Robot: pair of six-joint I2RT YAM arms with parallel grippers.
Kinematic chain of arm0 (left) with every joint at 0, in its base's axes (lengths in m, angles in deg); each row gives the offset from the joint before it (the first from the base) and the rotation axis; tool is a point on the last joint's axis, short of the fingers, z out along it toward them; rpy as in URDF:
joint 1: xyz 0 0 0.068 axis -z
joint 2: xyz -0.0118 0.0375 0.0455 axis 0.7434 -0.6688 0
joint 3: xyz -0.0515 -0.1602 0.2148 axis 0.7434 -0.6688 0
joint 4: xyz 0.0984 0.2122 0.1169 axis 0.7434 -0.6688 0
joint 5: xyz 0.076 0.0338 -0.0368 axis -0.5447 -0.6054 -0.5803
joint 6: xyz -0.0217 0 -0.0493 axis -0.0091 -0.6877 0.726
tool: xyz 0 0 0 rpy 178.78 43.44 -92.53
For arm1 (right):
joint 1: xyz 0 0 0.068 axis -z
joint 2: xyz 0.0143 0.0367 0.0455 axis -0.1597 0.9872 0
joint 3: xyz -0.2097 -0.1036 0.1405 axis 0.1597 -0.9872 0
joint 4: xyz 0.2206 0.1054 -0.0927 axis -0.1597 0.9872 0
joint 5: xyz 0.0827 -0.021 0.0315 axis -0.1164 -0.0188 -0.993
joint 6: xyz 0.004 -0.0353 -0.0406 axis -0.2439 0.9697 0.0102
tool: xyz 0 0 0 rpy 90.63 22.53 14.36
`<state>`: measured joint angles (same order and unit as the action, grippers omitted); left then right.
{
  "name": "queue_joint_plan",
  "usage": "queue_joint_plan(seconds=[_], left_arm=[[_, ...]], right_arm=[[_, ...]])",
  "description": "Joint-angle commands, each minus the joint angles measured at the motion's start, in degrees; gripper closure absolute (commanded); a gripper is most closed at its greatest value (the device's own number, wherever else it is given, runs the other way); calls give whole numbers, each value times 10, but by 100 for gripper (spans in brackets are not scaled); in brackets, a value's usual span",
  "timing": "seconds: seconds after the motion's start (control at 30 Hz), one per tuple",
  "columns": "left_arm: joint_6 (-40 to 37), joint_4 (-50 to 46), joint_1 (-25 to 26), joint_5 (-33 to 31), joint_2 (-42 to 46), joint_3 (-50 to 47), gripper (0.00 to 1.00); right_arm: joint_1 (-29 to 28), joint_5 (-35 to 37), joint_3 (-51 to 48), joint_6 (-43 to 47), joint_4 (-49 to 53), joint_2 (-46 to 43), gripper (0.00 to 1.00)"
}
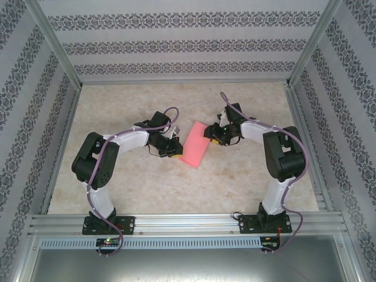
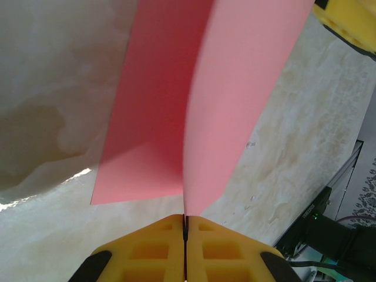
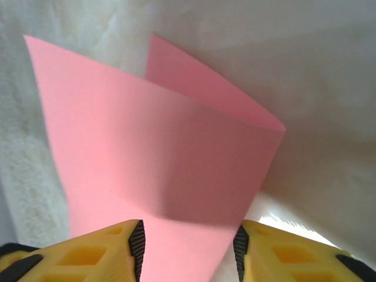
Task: Fold a paper plane with a square sheet of paper (pick it up from the middle)
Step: Fold the triangle a second time at the center of the table.
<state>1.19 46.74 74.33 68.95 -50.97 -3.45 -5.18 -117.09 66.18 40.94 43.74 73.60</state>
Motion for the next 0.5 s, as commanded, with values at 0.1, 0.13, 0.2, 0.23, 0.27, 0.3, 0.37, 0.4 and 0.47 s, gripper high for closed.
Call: queue_joint_plan(seconds=[0.1, 0.13, 0.2, 0.23, 0.27, 0.3, 0.37, 0.4, 0.47], left_arm=[[1, 11, 9, 11, -9, 7, 91], [1, 11, 9, 10, -10, 8, 91], [0, 10, 10, 12, -16, 10, 91], [0, 10, 11, 12, -17, 11, 91], [0, 10, 11, 12, -19, 12, 91], [-1, 9, 12, 12, -22, 14, 91], [-4, 5, 13, 10, -25, 18, 91], [-5, 2, 13, 9, -26, 21, 90], [-10, -5, 13, 6, -28, 25, 90]], right_arm=[[15, 83, 5, 34, 83, -71, 53], [13, 83, 3, 28, 83, -76, 53], [4, 71, -5, 16, 69, -83, 54], [0, 53, -11, 4, 48, -82, 56], [-4, 36, -18, -7, 28, -78, 58], [-9, 19, -23, -18, 7, -71, 60], [-20, 12, -22, -23, -11, -56, 65], [-26, 12, -19, -26, -15, -46, 68], [-35, 7, -11, -27, -21, -29, 72]])
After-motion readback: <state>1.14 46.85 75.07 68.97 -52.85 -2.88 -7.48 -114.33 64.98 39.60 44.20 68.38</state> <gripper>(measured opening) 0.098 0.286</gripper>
